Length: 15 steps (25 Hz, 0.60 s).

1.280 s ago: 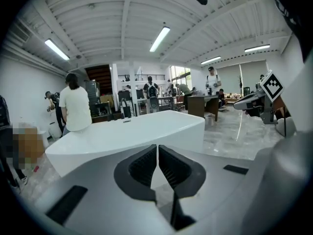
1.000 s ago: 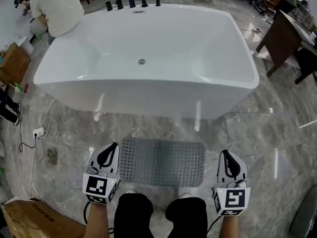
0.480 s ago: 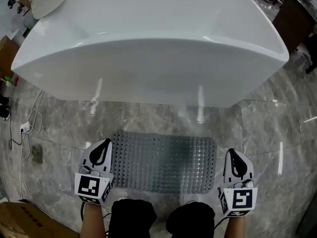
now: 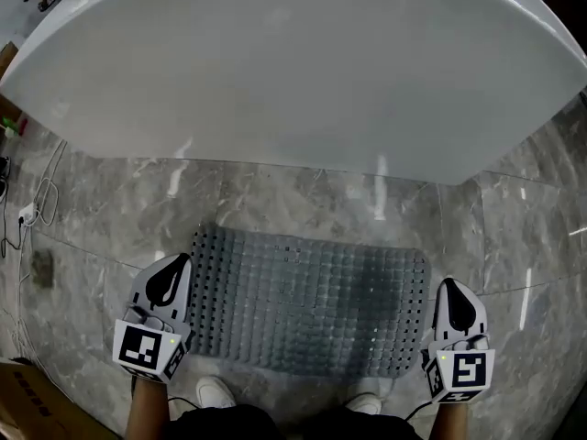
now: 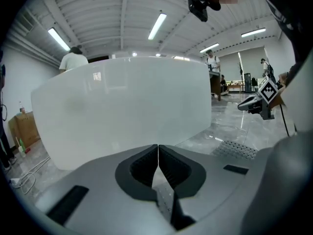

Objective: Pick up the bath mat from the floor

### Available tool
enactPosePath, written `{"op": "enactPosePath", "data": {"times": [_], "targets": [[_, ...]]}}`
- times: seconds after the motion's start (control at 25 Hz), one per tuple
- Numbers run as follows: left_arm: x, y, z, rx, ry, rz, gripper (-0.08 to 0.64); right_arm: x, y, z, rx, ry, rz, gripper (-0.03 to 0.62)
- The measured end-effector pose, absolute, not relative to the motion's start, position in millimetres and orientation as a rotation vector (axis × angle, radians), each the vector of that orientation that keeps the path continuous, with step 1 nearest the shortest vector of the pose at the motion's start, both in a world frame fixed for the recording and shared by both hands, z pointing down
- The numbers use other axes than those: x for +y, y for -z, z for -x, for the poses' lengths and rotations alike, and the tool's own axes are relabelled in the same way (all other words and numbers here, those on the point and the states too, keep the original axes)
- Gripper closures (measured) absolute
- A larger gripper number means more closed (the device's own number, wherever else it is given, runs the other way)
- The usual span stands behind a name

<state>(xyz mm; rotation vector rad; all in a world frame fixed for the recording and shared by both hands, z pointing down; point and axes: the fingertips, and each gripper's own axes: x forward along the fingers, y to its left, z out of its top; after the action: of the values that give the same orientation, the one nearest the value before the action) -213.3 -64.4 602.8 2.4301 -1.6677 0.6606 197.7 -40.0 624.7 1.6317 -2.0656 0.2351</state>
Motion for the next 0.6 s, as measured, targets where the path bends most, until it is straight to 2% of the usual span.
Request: {"op": "enactPosePath", "data": {"times": [0.44,0.48,0.52,0.56,0.6], "targets": [[-42,-679,221,-1.549,-0.813,-2.33,0.544,-12,-695,-208,-2.019,-0.342,-1.554,0.568],[-39,-689,222,-1.517,-0.838,-2.313,0.508,-8,-702,-210,-2.013,-0.376,-1.548,0.568],[-35,-699,223,-1.481,-0.859,-2.295,0.435,-5,-710,-212,-2.005,-0.413,-1.54,0.566],[-31,-710,224,-1.447,-0.88,-2.275,0.394,-2,-718,-214,-1.995,-0.452,-1.527,0.543],[-27,-721,225,-1.422,-0.9,-2.253,0.387,2,-727,-216,-1.982,-0.492,-1.51,0.458]]}}
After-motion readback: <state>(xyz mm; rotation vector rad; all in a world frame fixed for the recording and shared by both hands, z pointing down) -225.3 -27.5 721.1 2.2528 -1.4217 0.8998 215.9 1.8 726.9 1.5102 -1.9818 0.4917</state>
